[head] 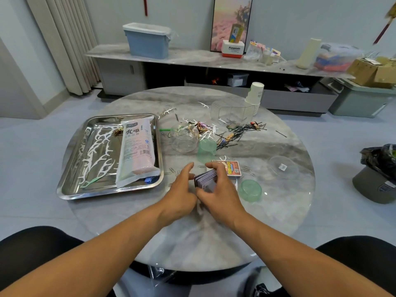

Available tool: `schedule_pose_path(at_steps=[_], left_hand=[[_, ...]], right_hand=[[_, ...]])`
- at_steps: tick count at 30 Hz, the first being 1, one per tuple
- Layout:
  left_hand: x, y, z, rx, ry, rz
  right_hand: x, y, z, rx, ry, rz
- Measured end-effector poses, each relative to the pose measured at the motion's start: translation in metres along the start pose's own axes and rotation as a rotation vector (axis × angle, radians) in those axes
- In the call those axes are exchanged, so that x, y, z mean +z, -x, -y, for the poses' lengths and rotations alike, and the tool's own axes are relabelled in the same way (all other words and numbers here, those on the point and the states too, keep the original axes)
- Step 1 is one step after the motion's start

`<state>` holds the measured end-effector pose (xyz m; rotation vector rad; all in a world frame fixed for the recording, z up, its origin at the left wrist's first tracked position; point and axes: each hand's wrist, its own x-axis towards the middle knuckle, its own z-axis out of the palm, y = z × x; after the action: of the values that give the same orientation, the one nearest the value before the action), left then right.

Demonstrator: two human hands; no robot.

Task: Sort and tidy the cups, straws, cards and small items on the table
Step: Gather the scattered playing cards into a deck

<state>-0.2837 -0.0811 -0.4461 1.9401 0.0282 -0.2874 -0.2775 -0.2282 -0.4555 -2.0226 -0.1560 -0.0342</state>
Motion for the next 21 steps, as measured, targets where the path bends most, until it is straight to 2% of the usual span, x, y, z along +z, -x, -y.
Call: schedule_pose_path(at_steps=[3, 5, 8, 12, 15, 17, 19, 21], left_hand=[[-0.007, 0.001, -0.008, -0.022, 0.182, 0.121], [-0.004, 0.006, -0.011, 0.004, 0.203, 0.193], [-0.003, 0.009, -0.014, 0.035, 0.18, 0.212], [-0.01, 0.009, -0.017, 0.059, 0.174, 0.217], [-0.016, 0.004, -0.026, 0.042, 0.283, 0.074], [-0.021, 0.0, -0.033, 0.021, 0.437, -0.018], [-0.025, -0.003, -0.043, -0.045, 0.669, 0.045], [-0.029, -0.004, -0.051, -0.116, 0.863, 0.169]], right_hand=[[0.001, -0.001, -0.008, 0.037, -0.026, 0.058], [0.003, -0.002, -0.008, 0.062, -0.065, 0.043], [0.008, -0.004, -0.008, 0.079, -0.073, -0.003], [0.007, -0.005, -0.005, 0.094, -0.074, 0.021], [-0.003, -0.022, 0.01, 0.14, -0.245, -0.041], [-0.015, -0.04, 0.024, 0.224, -0.483, -0.057], [-0.028, -0.054, 0.039, 0.303, -0.73, 0.028], [-0.036, -0.06, 0.054, 0.314, -0.781, 0.123]])
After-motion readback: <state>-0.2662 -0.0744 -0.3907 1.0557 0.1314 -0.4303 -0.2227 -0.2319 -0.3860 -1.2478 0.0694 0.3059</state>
